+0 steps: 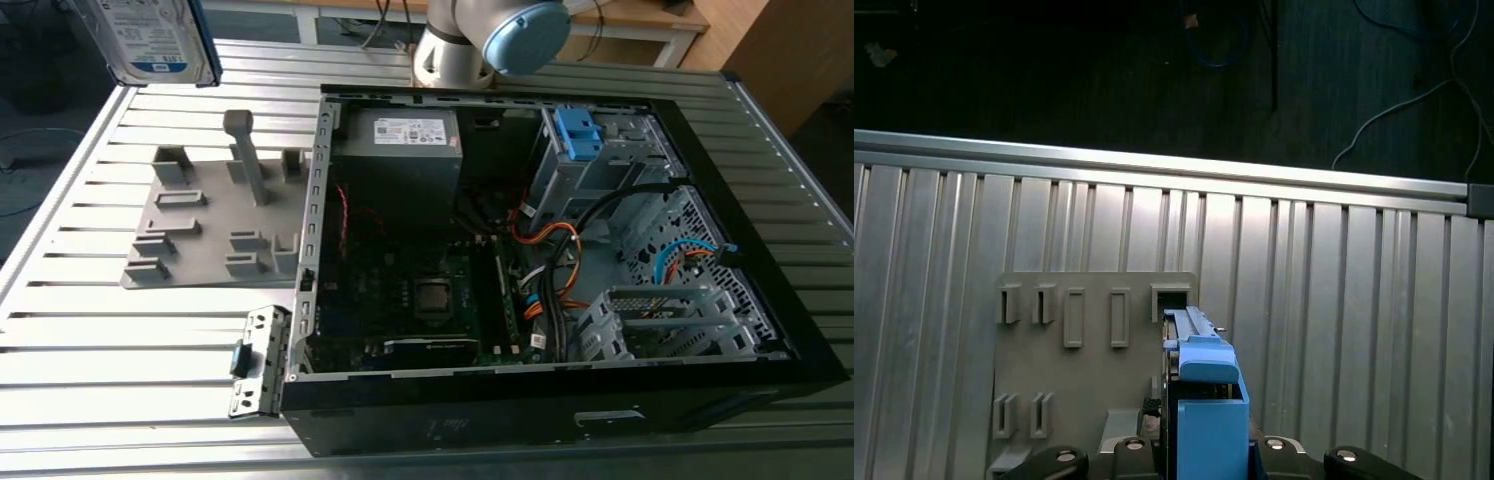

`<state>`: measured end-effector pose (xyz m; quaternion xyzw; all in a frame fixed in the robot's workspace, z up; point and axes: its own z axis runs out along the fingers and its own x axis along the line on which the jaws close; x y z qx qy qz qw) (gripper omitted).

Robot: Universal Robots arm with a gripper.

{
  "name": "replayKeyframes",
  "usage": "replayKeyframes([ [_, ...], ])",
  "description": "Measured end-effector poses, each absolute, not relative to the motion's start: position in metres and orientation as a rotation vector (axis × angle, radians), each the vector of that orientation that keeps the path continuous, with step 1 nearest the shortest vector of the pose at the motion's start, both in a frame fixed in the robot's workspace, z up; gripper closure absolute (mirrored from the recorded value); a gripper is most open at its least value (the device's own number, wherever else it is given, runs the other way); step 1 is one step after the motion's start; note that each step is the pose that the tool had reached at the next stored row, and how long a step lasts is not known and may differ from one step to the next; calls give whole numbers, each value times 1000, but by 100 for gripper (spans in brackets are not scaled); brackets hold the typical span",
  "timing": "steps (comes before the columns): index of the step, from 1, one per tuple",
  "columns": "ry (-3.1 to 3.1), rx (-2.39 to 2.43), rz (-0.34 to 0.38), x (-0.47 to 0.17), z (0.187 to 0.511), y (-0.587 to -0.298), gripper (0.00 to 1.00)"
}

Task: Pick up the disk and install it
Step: 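Pick up the disk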

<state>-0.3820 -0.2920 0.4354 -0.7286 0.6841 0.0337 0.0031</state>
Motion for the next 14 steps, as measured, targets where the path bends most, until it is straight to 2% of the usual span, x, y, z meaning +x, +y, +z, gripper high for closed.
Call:
replayKeyframes([
  [14, 2145, -2284, 106, -382, 443, -292, 64],
])
